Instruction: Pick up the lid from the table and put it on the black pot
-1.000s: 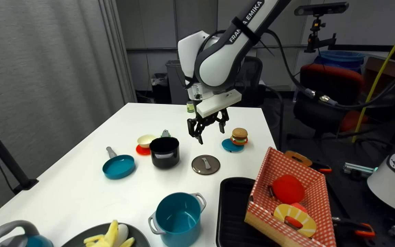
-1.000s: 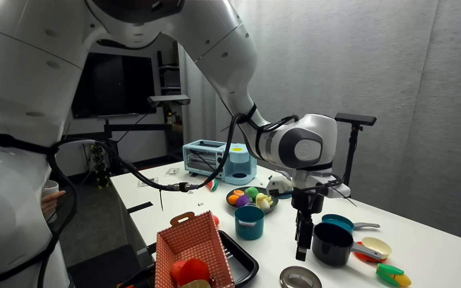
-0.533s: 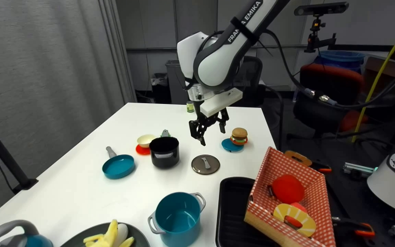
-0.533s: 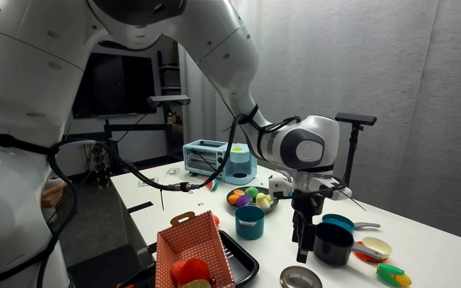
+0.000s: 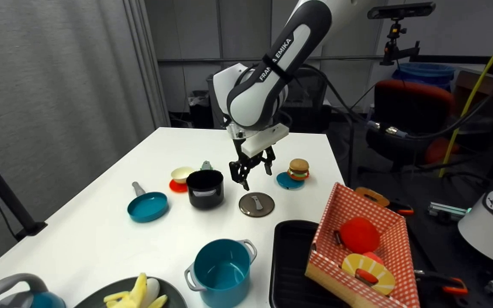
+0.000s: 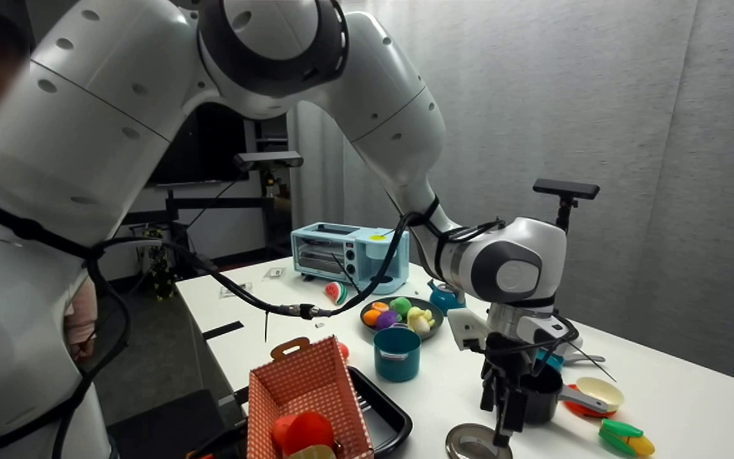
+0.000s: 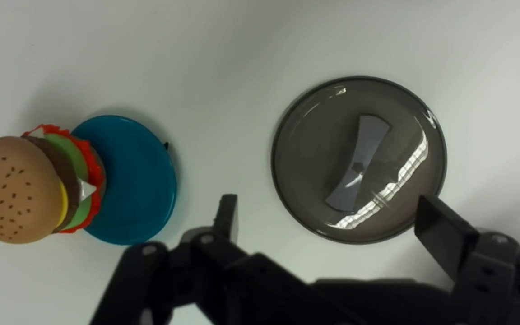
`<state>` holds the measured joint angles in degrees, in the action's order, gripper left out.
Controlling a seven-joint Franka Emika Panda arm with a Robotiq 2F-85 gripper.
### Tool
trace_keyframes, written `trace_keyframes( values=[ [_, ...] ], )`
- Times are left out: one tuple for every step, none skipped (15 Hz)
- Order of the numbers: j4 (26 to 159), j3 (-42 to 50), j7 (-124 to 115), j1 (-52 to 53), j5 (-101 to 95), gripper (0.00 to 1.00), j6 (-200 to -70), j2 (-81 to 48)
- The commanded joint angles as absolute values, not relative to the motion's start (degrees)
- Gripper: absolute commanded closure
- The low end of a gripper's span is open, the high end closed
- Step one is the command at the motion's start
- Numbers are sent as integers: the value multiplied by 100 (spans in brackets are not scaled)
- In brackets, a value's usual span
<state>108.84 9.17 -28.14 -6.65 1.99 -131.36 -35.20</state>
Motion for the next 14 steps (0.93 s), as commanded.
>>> trace_keyframes(
  values=[
    [10860, 1023, -2756, -564, 285, 0, -13123, -3535],
    [10864, 1020, -2732, -566, 294, 0, -13135, -3536],
    [10869, 1080, -2821, -514, 236, 0, -13168, -3546],
    [11329, 1126, -2625, -606, 212, 0, -13472, -3376],
    [11280, 1152, -2572, -651, 213, 0, -13526, -3506],
    [11296, 1197, -2560, -658, 201, 0, -13544, -3579],
    [11262, 1254, -2541, -667, 180, 0, -13575, -3696],
    [11247, 1269, -2459, -707, 206, 0, -13608, -3780],
    [11195, 1301, -2442, -689, 181, 0, -13587, -3877],
    [11135, 1325, -2464, -626, 141, 0, -13573, -3977],
    [11123, 1358, -2429, -609, 104, 0, -13569, -4032],
    [11107, 1373, -2382, -604, 66, 0, -13531, -4075],
    [11090, 1372, -2354, -596, 46, 0, -13511, -4113],
    [11066, 1380, -2337, -584, 31, 0, -13504, -4145]
  ],
)
